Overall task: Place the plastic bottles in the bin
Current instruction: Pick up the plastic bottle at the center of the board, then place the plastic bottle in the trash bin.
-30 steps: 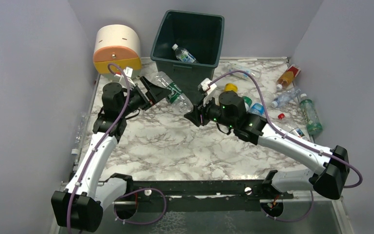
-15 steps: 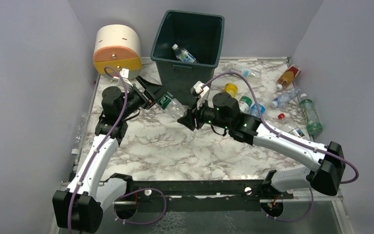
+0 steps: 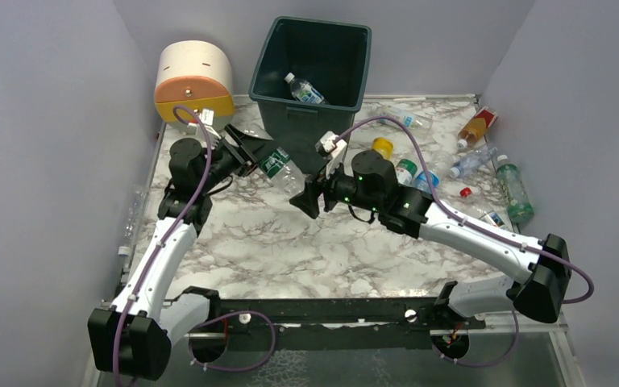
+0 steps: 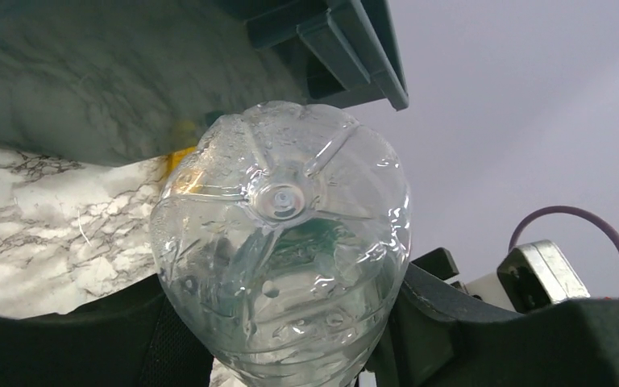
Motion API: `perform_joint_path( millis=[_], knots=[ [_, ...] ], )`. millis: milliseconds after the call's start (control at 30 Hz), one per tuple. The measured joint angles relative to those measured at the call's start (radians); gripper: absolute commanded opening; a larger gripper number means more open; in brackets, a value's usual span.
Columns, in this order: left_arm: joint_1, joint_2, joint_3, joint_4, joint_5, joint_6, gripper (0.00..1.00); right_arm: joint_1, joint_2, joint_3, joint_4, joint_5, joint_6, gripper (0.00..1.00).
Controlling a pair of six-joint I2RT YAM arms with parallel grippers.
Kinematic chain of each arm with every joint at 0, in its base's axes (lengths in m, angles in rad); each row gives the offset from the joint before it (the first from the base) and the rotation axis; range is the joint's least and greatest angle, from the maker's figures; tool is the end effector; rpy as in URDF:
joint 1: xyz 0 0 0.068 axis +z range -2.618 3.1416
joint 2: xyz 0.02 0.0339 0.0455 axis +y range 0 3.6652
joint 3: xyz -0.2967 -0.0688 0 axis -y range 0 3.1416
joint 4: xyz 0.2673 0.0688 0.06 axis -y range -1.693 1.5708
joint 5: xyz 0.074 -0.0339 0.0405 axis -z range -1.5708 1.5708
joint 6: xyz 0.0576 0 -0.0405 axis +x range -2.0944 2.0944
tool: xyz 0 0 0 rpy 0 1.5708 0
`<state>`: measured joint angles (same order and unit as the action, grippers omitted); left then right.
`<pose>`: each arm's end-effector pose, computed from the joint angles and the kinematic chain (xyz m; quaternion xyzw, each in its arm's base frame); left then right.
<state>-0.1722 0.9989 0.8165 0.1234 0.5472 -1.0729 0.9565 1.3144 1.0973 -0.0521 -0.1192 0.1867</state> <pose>0.2472 -0.0734 0.3662 -0.1381 0.7114 -0.5448 0.4219 0.1934 0.2860 0.3666 -0.3316 0.7225 0.3670 0.4830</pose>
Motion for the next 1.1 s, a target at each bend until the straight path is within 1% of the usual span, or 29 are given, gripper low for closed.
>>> perform_joint_path(
  millis=[67,133,200,367,500,667,800,933,1033,1100],
  knots=[
    [0.0,0.022,0.031,-0.008,0.001,0.006,0.52,0.0,-0.009,0.018,-0.018,0.01,0.0,0.82],
    [0.0,0.048,0.077,-0.017,0.001,0.015,0.52,0.0,-0.038,0.032,-0.047,0.027,-0.002,0.85],
    [0.0,0.09,0.149,-0.021,0.002,0.023,0.52,0.0,-0.086,0.042,-0.083,0.052,-0.001,0.89],
    [0.0,0.203,0.34,-0.012,0.003,0.039,0.52,0.0,-0.247,0.089,-0.182,0.143,-0.002,0.91],
    [0.0,0.327,0.536,-0.003,0.003,0.048,0.53,0.0,-0.332,0.108,-0.23,0.215,-0.002,0.91],
    [0.0,0.47,0.742,0.06,0.0,0.049,0.55,0.0,-0.359,0.083,-0.28,0.262,0.016,0.91],
    [0.0,0.584,0.85,0.169,-0.02,0.045,0.56,0.0,-0.359,0.037,-0.317,0.272,0.04,0.91],
    [0.0,0.709,0.911,0.281,-0.052,0.045,0.59,0.0,-0.359,0.019,-0.335,0.276,0.055,0.91],
    [0.0,0.814,0.954,0.333,-0.07,0.055,0.63,0.0,-0.359,0.008,-0.343,0.288,0.064,0.91],
    [0.0,0.883,0.986,0.348,-0.074,0.068,0.69,0.0,-0.359,0.003,-0.348,0.293,0.069,0.91]
  ],
)
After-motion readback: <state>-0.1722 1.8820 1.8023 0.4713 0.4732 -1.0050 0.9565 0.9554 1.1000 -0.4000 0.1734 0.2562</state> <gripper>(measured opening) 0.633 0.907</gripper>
